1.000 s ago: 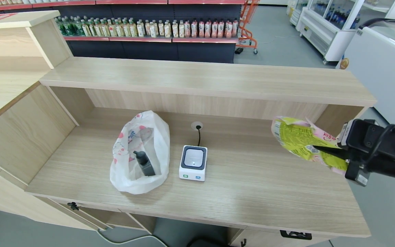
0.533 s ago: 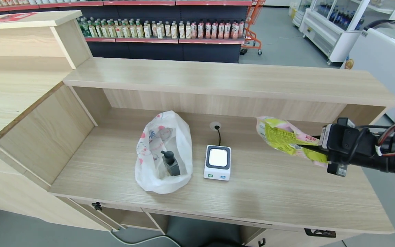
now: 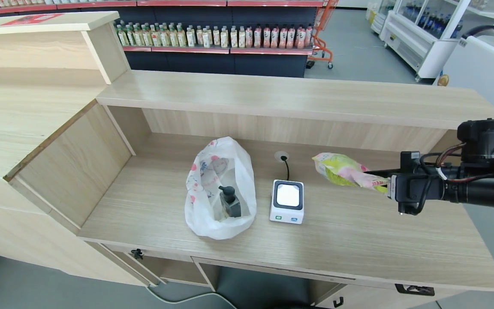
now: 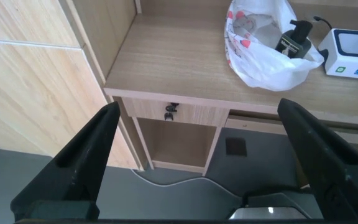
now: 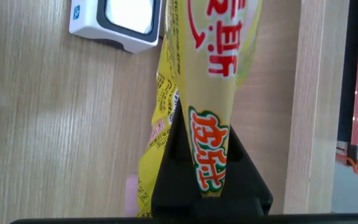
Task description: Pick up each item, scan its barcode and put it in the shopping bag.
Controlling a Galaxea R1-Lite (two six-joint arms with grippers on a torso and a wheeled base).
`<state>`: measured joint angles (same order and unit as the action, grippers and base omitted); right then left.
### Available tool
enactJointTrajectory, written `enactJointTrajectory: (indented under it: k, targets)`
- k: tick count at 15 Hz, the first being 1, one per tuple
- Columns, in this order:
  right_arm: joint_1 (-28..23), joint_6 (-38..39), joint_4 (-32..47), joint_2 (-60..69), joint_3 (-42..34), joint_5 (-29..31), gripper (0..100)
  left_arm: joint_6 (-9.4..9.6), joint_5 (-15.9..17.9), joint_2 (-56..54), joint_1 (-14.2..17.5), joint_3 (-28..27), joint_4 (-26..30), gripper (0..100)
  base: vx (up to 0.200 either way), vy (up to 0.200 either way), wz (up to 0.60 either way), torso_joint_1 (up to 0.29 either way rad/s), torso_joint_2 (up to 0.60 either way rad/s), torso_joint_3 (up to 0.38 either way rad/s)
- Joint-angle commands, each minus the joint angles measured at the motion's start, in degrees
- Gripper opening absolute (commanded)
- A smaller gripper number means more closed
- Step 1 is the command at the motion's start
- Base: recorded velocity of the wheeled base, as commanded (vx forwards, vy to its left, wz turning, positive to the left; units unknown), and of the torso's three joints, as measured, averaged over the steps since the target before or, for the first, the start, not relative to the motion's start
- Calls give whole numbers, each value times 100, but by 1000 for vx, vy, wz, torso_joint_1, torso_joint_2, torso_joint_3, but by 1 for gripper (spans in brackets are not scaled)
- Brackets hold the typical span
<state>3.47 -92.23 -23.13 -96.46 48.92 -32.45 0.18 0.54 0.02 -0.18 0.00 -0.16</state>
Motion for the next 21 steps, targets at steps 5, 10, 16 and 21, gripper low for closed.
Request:
enactJointTrajectory:
  k: [5, 10, 16, 21]
  targets:
    - [-216, -866, -8, -391, 47, -323, 0, -1, -1, -2, 1, 0, -2, 100, 0, 0, 0, 0, 0, 0]
    - [-207, -1095, -25, -566, 135, -385, 0, -1, -1, 6, 1, 0, -2, 100, 0, 0, 0, 0, 0, 0]
    - [-180, -1385, -17, -795, 144, -525, 0, -1, -1, 6, 1, 0, -2, 100, 0, 0, 0, 0, 0, 0]
    - [-40, -1596, -17, -936, 118, -534, 0, -1, -1, 6, 1, 0, -2, 100, 0, 0, 0, 0, 0, 0]
